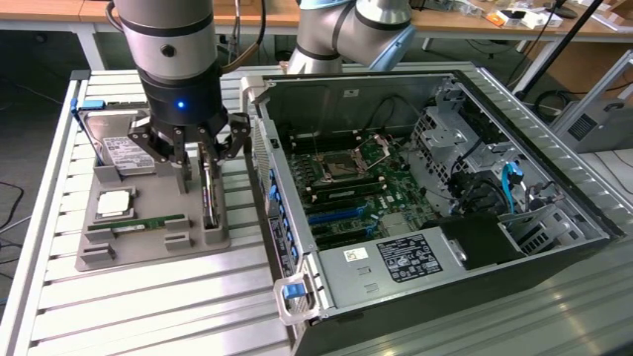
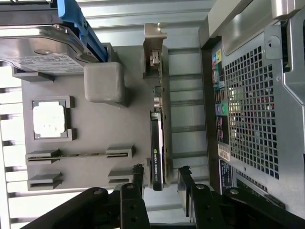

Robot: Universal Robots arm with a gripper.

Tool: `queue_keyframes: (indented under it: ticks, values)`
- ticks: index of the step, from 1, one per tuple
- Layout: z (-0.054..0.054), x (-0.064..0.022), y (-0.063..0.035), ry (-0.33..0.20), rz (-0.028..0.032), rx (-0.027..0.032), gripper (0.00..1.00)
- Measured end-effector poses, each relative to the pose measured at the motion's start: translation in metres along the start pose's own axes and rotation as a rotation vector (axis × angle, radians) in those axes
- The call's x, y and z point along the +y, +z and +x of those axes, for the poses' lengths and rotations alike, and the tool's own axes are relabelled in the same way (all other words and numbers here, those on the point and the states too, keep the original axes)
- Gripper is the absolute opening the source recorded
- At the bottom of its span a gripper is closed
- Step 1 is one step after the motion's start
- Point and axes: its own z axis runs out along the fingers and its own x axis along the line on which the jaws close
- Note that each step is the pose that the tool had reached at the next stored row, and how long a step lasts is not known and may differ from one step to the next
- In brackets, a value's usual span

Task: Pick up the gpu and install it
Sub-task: 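Pick up the gpu and move the gpu toward the slot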

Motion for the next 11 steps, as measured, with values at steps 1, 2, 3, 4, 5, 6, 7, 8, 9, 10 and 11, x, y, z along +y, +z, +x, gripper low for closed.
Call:
queue_keyframes:
  ticks: [1, 2, 3, 4, 5, 6, 7, 8, 9, 10, 11]
  values:
    - [0.0, 0.0, 0.0003, 0.0, 0.0, 0.0, 0.42]
    - [0.0, 0.0, 0.0005, 0.0, 0.0, 0.0, 0.42]
    - [0.0, -0.0001, 0.0009, 0.0, 0.0, 0.0, 0.42]
    - [0.0, -0.0001, 0.0014, 0.0, 0.0, 0.0, 0.42]
    - [0.0, -0.0001, 0.0018, 0.0, 0.0, 0.0, 0.42]
    - [0.0, -0.0001, 0.0021, 0.0, 0.0, 0.0, 0.42]
    - [0.0, -0.0002, 0.0024, 0.0, 0.0, 0.0, 0.42]
    - [0.0001, -0.0002, 0.0029, 0.0, 0.0, 0.0, 0.42]
    - [0.0001, -0.0002, 0.0033, 0.0, 0.0, 0.0, 0.42]
    - [0.0001, -0.0003, 0.0035, 0.0, 0.0001, 0.0, 0.42]
    - [0.0001, -0.0003, 0.0039, 0.0, 0.0001, 0.0, 0.42]
